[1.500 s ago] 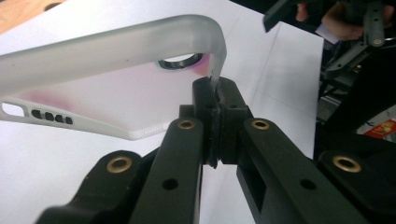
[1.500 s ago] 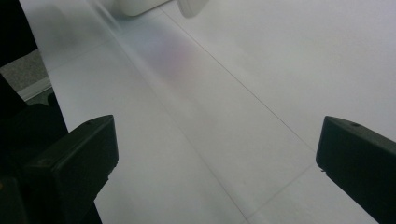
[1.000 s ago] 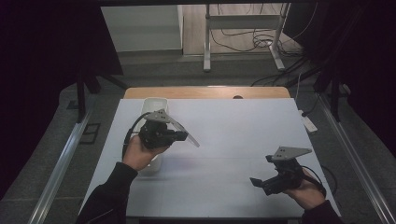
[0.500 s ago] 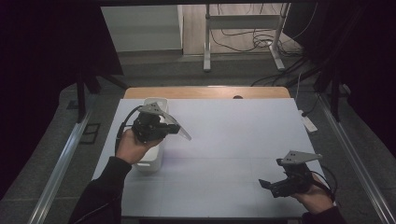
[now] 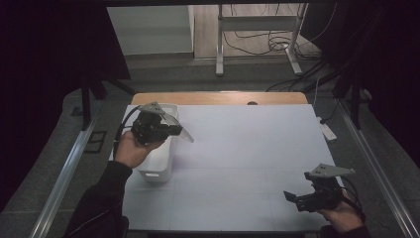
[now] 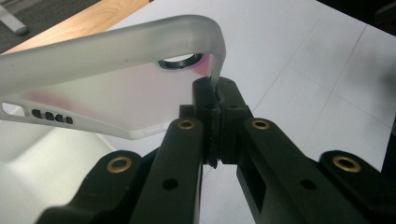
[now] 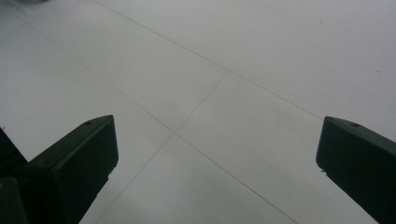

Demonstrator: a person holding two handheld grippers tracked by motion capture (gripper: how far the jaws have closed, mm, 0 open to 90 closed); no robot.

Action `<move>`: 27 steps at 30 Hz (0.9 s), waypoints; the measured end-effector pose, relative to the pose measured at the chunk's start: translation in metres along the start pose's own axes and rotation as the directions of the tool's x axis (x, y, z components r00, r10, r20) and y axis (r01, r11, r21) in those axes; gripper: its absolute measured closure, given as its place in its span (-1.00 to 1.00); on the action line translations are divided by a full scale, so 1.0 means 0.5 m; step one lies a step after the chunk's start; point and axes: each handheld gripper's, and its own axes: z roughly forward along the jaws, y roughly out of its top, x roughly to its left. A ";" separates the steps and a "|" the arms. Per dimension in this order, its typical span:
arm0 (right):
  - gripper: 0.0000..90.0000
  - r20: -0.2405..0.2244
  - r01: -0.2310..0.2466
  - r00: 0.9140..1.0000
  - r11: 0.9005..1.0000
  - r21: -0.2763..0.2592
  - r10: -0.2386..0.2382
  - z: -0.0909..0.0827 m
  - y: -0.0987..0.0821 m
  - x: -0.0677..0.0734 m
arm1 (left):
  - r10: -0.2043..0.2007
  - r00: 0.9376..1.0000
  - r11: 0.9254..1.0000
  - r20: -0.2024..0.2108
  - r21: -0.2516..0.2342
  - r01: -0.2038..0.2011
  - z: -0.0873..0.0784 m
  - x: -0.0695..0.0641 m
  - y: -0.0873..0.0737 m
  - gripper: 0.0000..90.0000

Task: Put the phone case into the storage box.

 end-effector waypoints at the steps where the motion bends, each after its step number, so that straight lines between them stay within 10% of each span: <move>1: -1.00 0.000 0.000 1.000 1.000 0.000 0.000 0.000 0.000 0.000 | 0.000 1.000 1.000 0.000 0.000 0.000 0.000 0.000 0.000 0.96; 27: -1.00 0.141 -0.066 0.988 0.998 -0.010 0.067 -0.035 -0.029 -0.004 | -0.073 0.990 0.997 -0.124 0.031 0.078 -0.043 0.068 -0.002 0.96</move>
